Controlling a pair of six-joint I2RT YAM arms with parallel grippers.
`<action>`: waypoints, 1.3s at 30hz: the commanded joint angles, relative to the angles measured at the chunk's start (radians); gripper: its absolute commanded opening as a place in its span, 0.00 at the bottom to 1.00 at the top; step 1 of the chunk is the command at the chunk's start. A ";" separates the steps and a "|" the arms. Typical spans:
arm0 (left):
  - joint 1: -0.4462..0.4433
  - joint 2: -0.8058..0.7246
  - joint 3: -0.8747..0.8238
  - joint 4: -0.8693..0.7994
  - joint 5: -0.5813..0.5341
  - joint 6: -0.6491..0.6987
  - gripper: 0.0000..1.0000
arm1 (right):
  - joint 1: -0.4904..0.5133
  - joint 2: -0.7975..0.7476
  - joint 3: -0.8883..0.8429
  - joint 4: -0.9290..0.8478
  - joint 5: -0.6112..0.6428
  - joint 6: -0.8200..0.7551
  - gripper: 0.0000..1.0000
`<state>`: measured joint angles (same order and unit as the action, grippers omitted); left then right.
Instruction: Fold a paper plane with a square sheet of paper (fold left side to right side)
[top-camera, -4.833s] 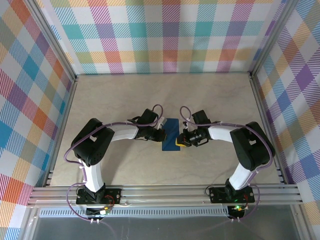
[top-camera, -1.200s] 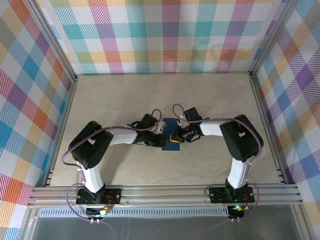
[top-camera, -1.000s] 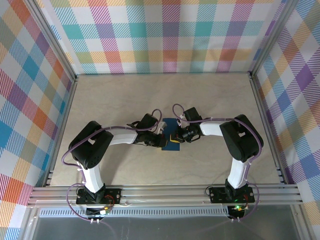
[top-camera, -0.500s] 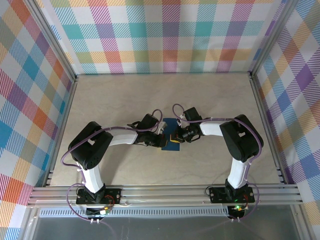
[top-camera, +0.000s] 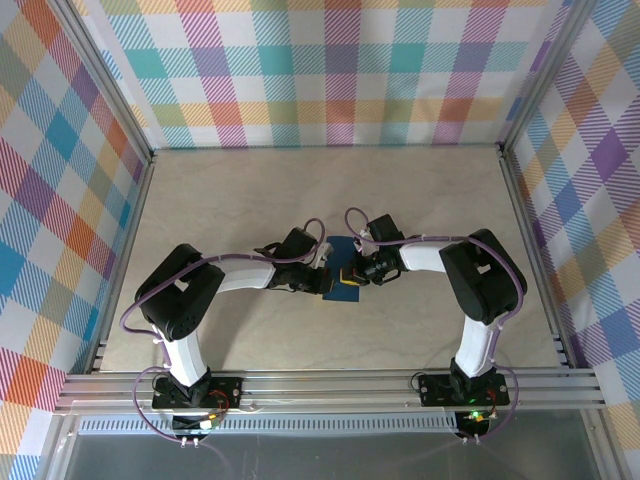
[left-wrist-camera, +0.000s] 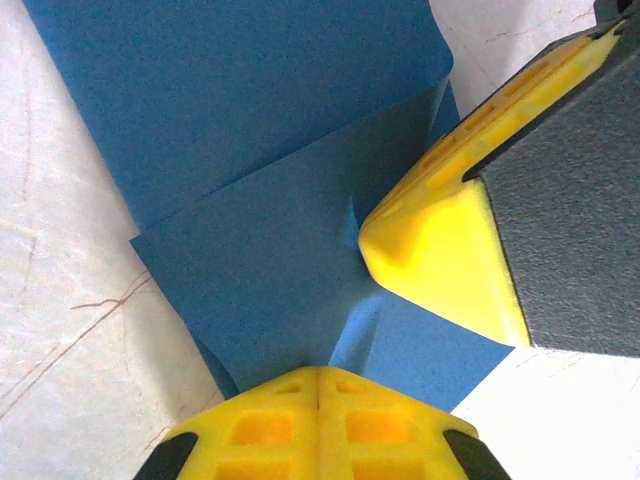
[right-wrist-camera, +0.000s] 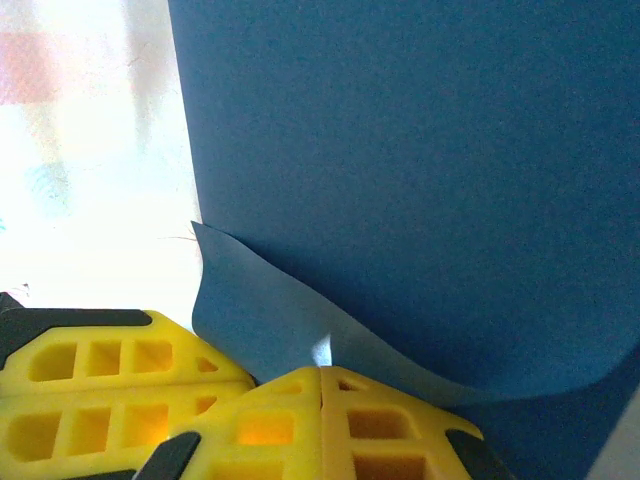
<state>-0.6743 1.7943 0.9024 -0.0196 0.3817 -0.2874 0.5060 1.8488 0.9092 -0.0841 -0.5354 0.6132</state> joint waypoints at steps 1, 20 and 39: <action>0.000 -0.010 -0.005 -0.054 -0.051 0.026 0.00 | 0.008 0.009 -0.020 -0.107 0.063 -0.020 0.00; -0.006 0.022 -0.047 -0.051 -0.055 0.028 0.00 | 0.008 -0.092 0.013 -0.043 -0.012 -0.008 0.00; -0.016 0.031 -0.039 -0.060 -0.066 0.033 0.00 | 0.058 -0.014 -0.008 0.036 -0.034 0.055 0.00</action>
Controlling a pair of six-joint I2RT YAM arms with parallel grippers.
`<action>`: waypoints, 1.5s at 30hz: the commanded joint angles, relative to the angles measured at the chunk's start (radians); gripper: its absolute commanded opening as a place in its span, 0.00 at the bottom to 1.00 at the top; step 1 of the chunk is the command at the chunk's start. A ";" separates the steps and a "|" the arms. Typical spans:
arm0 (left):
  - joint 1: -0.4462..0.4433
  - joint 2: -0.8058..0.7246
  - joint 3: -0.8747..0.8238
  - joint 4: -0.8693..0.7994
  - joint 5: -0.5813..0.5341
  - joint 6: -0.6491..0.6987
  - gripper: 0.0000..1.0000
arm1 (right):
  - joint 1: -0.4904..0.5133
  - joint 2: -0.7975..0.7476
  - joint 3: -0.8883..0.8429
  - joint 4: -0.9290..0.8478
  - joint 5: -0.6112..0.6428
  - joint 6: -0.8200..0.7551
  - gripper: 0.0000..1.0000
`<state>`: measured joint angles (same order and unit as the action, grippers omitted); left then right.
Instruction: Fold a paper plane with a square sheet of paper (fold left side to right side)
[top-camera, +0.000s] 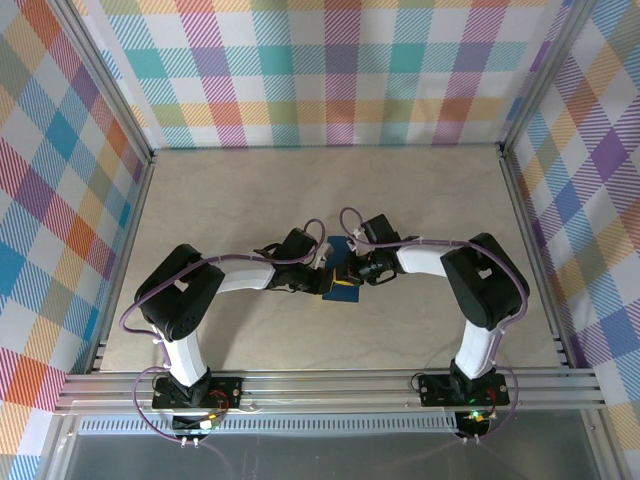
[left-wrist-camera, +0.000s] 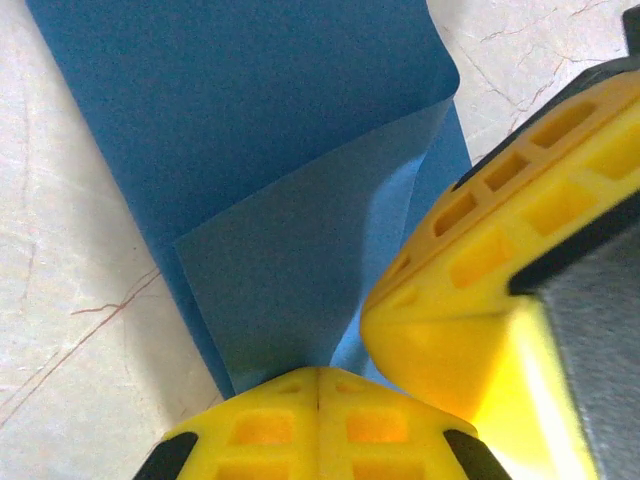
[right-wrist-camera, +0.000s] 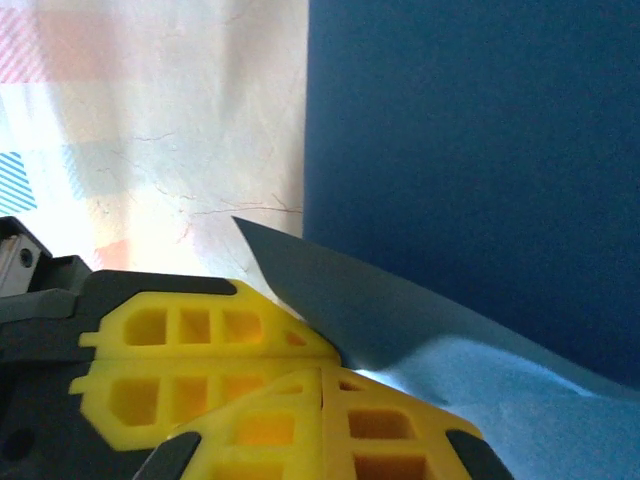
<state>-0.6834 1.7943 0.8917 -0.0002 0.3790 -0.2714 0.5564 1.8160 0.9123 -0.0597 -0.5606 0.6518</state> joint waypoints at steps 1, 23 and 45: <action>-0.007 0.031 -0.029 -0.080 -0.063 0.017 0.00 | 0.010 0.023 -0.014 0.012 -0.007 0.017 0.00; -0.011 0.033 -0.032 -0.121 -0.100 0.026 0.00 | -0.006 0.011 0.017 -0.125 0.153 -0.070 0.00; -0.021 0.036 -0.012 -0.126 -0.100 0.026 0.00 | 0.013 0.027 0.024 0.001 0.024 -0.017 0.00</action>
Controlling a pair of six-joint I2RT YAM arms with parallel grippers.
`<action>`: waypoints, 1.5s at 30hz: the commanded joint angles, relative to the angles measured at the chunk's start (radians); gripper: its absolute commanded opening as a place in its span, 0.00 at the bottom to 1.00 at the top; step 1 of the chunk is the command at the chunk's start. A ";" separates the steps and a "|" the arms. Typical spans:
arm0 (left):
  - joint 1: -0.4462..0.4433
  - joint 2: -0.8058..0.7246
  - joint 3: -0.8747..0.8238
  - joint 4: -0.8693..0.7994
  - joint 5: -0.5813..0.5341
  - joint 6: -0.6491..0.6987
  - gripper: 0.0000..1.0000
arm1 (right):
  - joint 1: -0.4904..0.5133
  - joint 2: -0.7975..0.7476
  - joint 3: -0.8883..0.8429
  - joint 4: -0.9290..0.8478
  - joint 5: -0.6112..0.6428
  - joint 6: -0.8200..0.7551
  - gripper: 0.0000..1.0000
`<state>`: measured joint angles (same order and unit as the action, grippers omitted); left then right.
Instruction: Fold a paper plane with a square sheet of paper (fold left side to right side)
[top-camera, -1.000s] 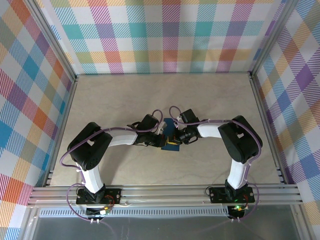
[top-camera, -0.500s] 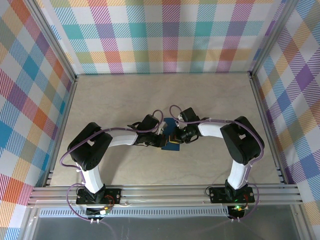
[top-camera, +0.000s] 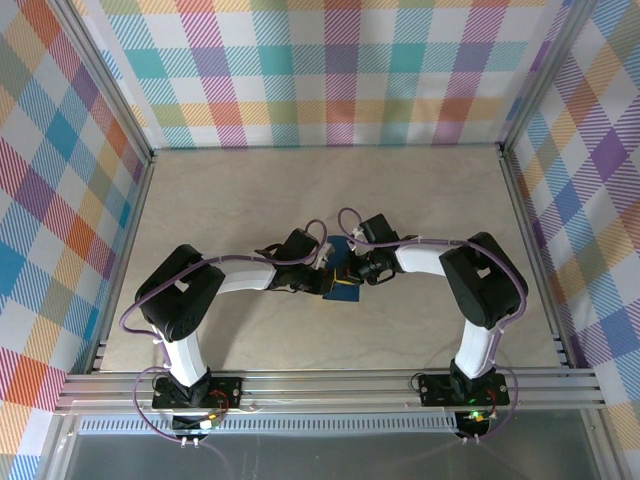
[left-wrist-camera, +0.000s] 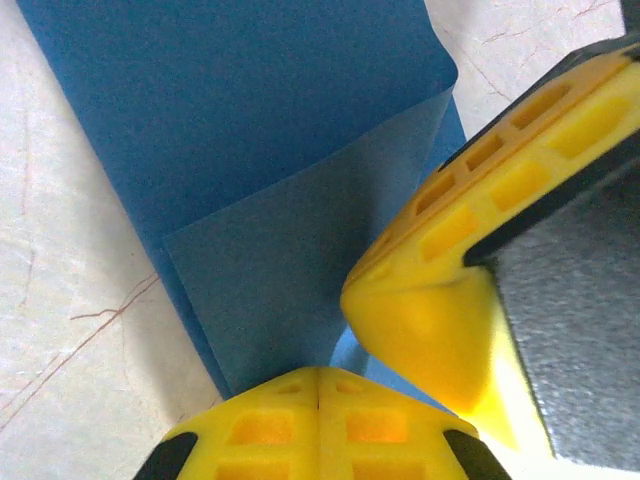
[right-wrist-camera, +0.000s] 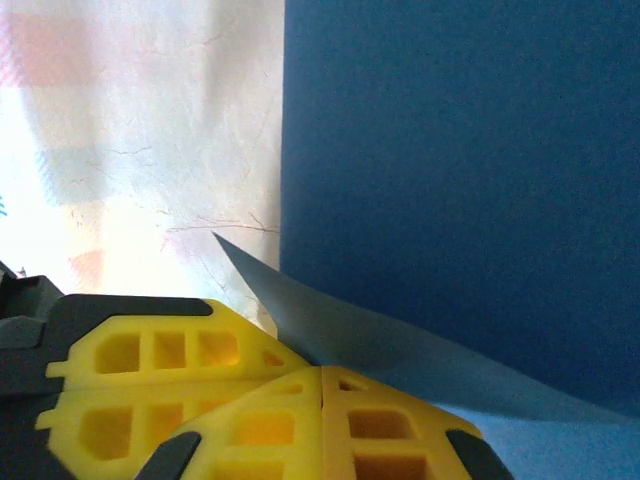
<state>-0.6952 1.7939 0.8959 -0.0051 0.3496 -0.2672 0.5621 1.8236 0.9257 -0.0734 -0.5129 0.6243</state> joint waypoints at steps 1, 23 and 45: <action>-0.009 0.035 -0.014 -0.122 -0.070 0.022 0.00 | 0.007 0.023 0.009 0.015 -0.022 0.009 0.00; -0.010 0.042 -0.028 -0.141 -0.083 0.021 0.00 | -0.030 0.029 0.018 -0.076 0.141 -0.055 0.00; -0.011 0.027 -0.039 -0.141 -0.084 0.017 0.00 | -0.184 0.043 0.030 -0.086 0.156 -0.114 0.00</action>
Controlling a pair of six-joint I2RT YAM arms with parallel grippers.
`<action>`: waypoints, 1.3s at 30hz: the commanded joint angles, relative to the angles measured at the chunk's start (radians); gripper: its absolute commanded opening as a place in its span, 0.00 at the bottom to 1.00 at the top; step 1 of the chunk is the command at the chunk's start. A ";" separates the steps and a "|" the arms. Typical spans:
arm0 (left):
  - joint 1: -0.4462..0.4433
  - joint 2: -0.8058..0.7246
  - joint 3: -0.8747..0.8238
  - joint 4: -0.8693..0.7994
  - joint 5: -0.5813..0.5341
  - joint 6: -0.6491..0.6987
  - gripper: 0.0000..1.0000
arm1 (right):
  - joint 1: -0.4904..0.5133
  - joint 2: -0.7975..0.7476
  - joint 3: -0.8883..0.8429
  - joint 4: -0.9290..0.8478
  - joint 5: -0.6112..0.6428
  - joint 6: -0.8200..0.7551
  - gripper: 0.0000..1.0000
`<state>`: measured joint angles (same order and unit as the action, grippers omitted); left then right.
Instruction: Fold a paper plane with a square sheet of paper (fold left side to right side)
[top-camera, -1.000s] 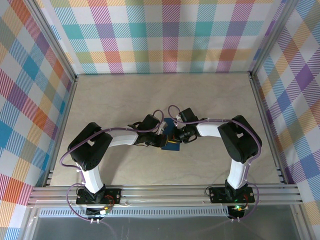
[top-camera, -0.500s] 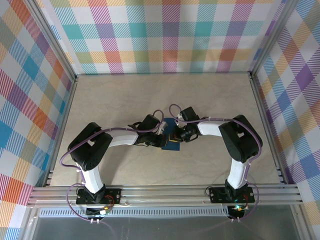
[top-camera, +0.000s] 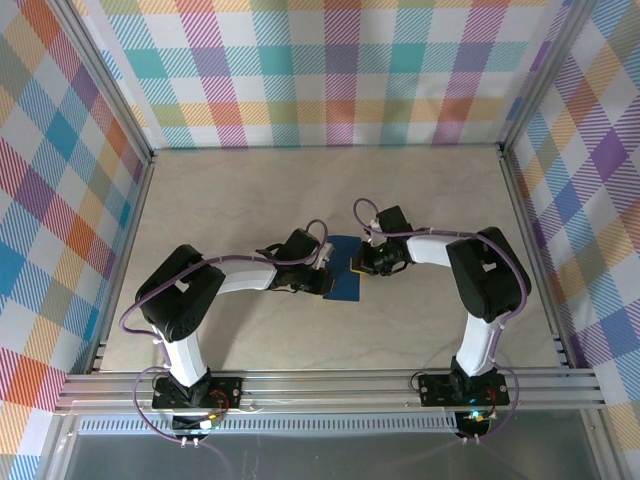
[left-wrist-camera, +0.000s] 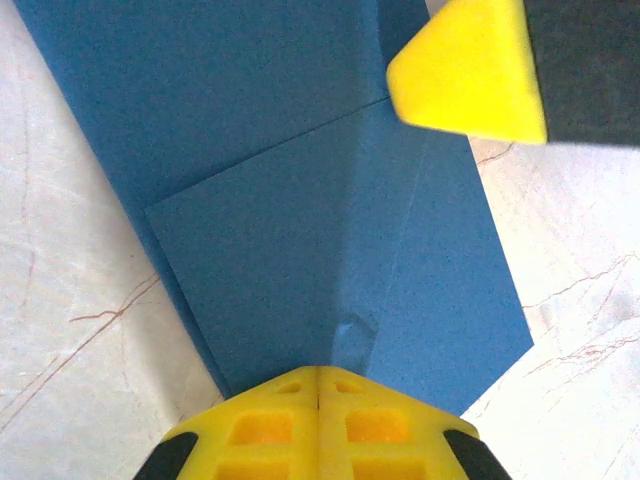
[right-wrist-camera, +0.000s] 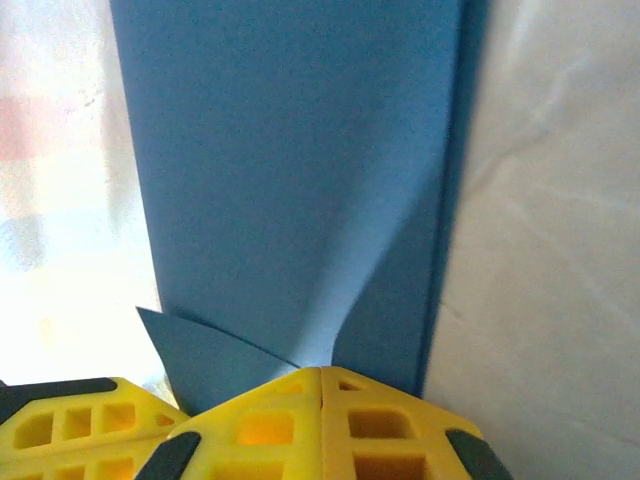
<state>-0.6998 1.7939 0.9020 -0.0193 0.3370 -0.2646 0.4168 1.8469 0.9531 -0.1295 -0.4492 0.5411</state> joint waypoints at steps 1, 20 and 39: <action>-0.006 0.026 -0.043 -0.126 -0.072 0.013 0.00 | -0.046 0.021 0.004 -0.030 0.090 -0.034 0.00; -0.007 0.015 -0.031 -0.094 -0.049 -0.001 0.00 | 0.025 -0.093 -0.033 0.052 -0.064 0.061 0.00; -0.004 -0.035 0.058 -0.139 -0.025 0.005 0.00 | 0.065 0.040 -0.045 -0.032 0.032 0.043 0.00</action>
<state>-0.6998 1.7908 0.9298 -0.0704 0.3271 -0.2684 0.4858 1.8500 0.9295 -0.0826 -0.4824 0.6022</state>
